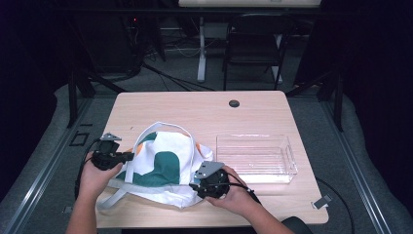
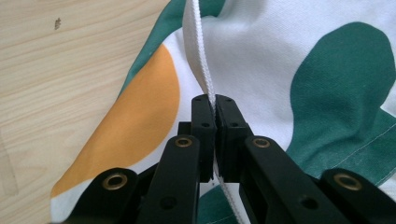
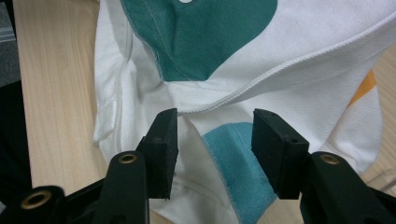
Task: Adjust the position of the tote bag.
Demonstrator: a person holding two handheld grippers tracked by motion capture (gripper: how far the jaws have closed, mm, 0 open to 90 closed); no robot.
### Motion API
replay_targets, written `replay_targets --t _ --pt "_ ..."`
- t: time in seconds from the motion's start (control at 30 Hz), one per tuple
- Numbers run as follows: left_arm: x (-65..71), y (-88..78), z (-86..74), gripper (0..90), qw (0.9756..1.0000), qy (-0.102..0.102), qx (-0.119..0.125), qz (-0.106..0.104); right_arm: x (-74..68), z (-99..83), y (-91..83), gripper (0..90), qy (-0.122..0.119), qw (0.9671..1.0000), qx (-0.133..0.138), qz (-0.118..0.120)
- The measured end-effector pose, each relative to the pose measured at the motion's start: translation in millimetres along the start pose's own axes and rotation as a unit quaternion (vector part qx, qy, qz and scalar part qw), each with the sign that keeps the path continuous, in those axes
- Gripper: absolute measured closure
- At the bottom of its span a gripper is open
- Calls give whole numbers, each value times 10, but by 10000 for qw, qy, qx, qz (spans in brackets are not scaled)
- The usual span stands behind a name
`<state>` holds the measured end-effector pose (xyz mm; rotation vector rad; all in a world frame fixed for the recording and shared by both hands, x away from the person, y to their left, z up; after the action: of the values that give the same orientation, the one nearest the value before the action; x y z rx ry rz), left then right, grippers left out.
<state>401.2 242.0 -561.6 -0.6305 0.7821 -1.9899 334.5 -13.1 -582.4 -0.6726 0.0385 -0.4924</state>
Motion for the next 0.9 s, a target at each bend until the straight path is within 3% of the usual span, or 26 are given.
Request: replay_targets --t 0.17,0.5,0.73,0.9 --pt "-60 -25 -20 875 9999 -126 -4 5 -21 2 6 503 -38 10000 41 24" --pt "-136 -53 -75 875 9996 -264 -103 12 -52 -39 57 500 -395 9992 -90 -64" --pt "-170 -33 -110 873 9995 -201 -191 176 -34 -69 85 497 -661 9974 -219 -208" --pt "-187 -26 -131 871 9995 -154 -236 174 -6 -73 104 502 -782 9961 -202 -354"
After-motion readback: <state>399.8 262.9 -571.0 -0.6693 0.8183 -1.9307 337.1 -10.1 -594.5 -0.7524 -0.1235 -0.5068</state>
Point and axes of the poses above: each handheld gripper's, and its own axes: y roughly forward along the jaws, z roughly out of its top, x roughly to its right, the point moved 9 cm from there along y, roughly forward along the jaws, and after that the axes turned 5 degrees about x, right-handed, at the moved point
